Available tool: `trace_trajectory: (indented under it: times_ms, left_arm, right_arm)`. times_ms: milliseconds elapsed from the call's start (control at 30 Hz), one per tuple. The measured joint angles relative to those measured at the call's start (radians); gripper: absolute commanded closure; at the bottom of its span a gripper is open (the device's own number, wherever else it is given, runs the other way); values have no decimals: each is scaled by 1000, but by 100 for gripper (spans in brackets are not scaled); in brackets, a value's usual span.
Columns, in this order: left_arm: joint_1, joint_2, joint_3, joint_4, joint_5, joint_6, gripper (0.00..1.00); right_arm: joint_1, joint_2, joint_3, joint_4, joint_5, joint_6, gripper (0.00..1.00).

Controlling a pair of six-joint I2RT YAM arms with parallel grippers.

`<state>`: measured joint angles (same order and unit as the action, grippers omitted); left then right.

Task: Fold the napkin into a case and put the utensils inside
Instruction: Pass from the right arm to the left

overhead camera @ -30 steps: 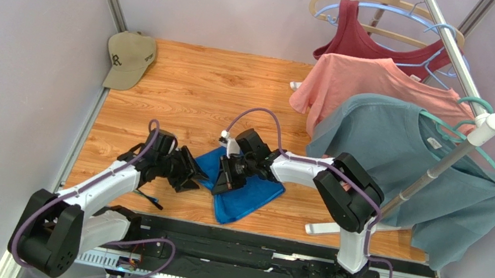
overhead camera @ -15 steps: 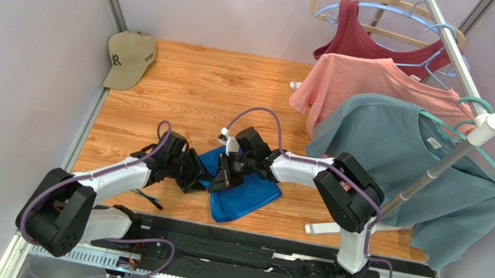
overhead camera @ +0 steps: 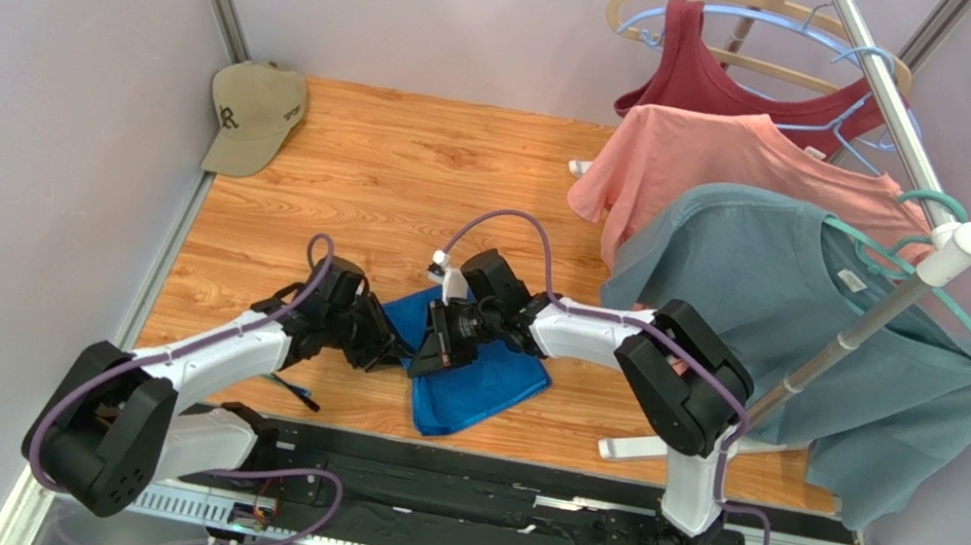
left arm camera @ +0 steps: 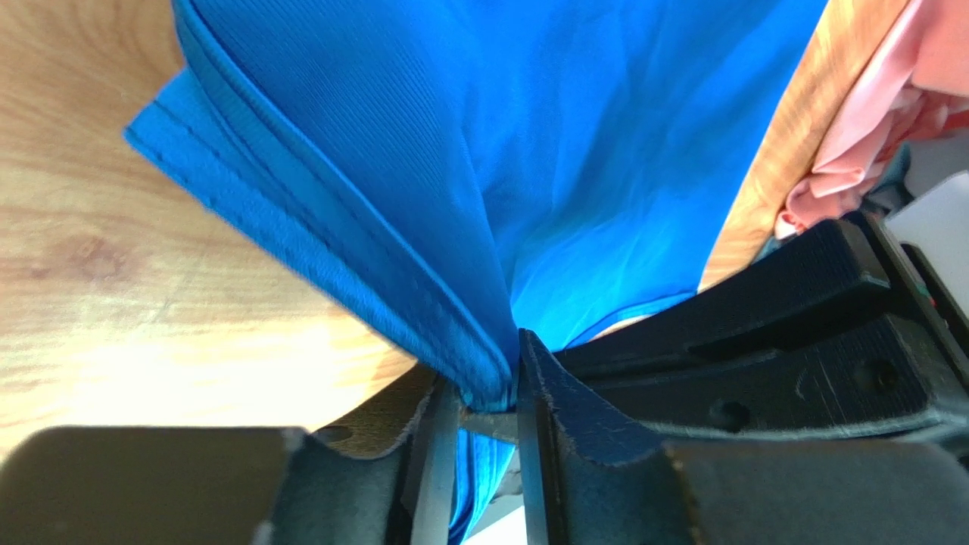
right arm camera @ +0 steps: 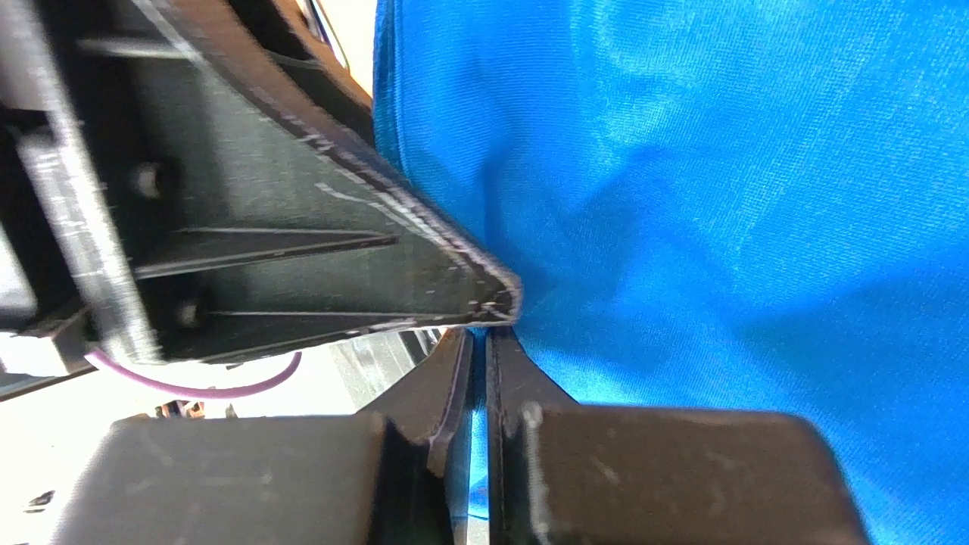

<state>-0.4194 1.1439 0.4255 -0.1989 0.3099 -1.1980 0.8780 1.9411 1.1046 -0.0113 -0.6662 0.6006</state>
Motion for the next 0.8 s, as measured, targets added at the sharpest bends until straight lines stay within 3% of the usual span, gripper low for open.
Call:
trace_trajectory:
  times_ms: [100,267,400,600,800]
  left_arm:
    - [0,-26,0,-21,-1,10,67]
    - [0,-59,0,-31,-2,19,81]
    - [0,-37,4,-24,8,25,99]
    - [-2,-22,29,-30,13,51,100]
    - [-4,-54,42,-63,-7,80,100]
  right_arm:
    - [1,0,0,-7,3,-5,92]
    - [0,0,1,-8,2,-4,91]
    - [1,0,2,-11,3,-3,77]
    - [-10,-14,8,-77,23,-25,56]
    - [-72,-50,52,-187,50,-100,52]
